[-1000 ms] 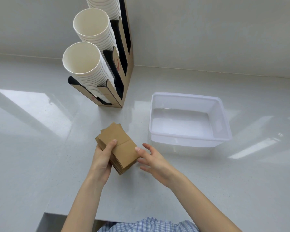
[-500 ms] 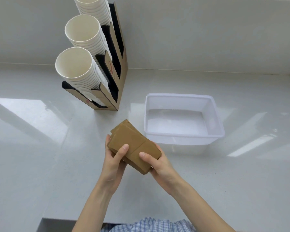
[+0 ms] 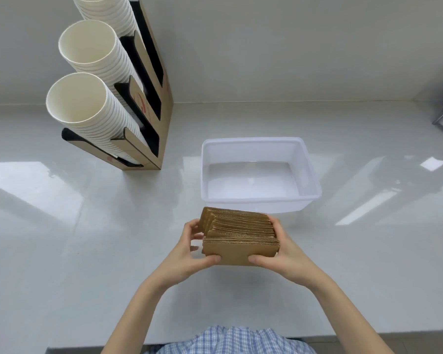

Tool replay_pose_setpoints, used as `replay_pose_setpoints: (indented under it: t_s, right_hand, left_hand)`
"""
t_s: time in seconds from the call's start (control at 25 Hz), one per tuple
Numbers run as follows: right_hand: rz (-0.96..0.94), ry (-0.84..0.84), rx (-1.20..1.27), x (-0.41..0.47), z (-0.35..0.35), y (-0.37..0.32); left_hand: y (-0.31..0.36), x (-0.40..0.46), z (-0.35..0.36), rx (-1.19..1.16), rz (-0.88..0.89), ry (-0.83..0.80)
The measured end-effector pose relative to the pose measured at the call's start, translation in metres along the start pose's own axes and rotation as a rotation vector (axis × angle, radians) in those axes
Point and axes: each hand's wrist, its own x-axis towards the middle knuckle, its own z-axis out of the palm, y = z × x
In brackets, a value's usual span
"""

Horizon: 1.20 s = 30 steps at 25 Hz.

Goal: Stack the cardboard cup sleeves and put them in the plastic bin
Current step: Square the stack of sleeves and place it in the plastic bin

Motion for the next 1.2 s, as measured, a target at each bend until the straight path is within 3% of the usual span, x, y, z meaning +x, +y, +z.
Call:
replay_pose_setpoints:
  t_s: [0.36,0.6,0.8,1.2]
  right_hand:
    - [-0.028,0.057,-0.211,0.007,0.006,0.020]
    - [0.014,0.004,-0.143,0.006,-0.001,0.026]
    - [-0.050,0.074,-0.227,0.009,0.003,0.029]
    - [-0.071,0.059,-0.261,0.004,-0.004,0.033]
  left_hand:
    - [-0.012,0.014,0.020,0.419,0.032,0.098]
    - [-0.005,0.018,0.026,0.453,0.058,0.076]
    - [-0.009,0.025,0.037,0.461,0.059,0.124]
    - [-0.005,0.024,0.037,0.467,0.120,0.130]
